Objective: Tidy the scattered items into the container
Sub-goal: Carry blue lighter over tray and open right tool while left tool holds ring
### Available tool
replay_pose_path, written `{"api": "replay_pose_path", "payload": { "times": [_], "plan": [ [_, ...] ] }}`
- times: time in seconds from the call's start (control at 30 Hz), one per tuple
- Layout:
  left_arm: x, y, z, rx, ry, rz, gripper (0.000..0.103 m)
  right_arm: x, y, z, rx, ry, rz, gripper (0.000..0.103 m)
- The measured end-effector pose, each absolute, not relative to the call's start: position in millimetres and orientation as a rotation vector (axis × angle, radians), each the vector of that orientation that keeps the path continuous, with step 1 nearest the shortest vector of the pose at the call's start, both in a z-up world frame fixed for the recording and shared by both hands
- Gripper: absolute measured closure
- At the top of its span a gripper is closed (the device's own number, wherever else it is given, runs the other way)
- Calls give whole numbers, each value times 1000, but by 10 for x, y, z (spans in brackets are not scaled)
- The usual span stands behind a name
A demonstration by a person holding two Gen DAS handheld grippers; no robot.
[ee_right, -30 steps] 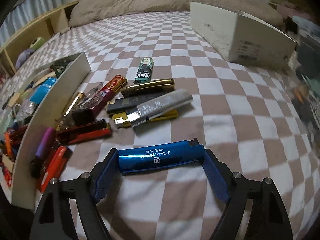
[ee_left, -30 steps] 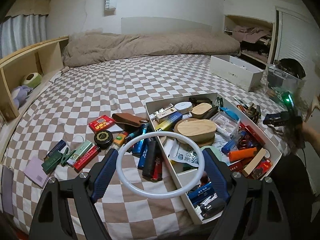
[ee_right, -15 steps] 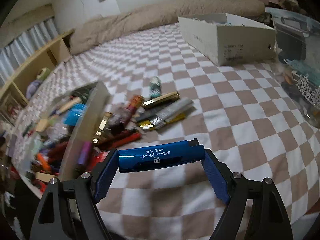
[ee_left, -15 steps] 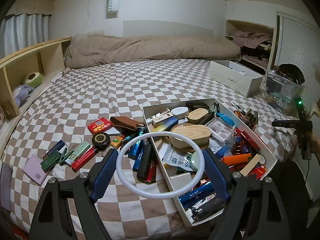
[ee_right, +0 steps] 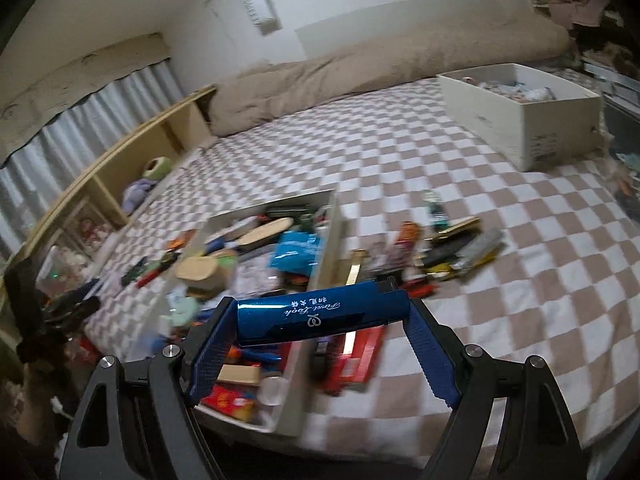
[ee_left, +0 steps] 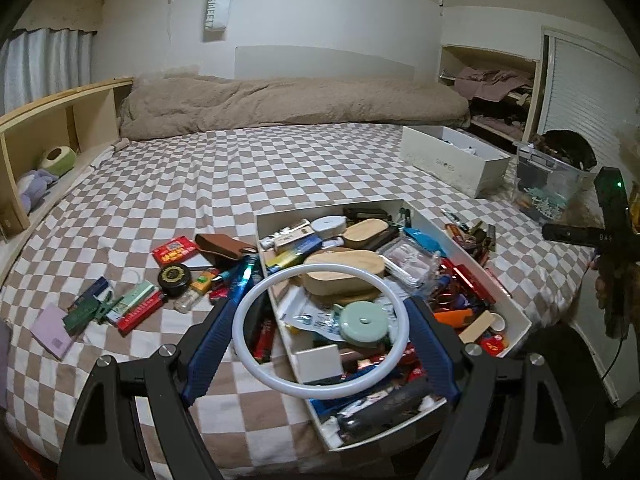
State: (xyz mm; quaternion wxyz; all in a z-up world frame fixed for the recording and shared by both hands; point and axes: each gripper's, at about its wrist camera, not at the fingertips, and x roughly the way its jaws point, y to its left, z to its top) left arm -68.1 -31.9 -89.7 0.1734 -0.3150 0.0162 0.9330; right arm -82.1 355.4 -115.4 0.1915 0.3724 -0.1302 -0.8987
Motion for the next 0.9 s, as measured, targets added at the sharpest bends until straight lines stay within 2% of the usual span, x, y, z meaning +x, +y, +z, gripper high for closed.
{"api": "replay_pose_path", "payload": {
  "times": [0.5,0.9],
  "plan": [
    [-645,-272,-1036,-885,-115,2637,18,-661,2687,-1382,1112,-391,-2365,19],
    [-657,-493,-991,-858,-236,2695,18,-718,1887,-1560,1156,-257,-2341,19]
  ]
}}
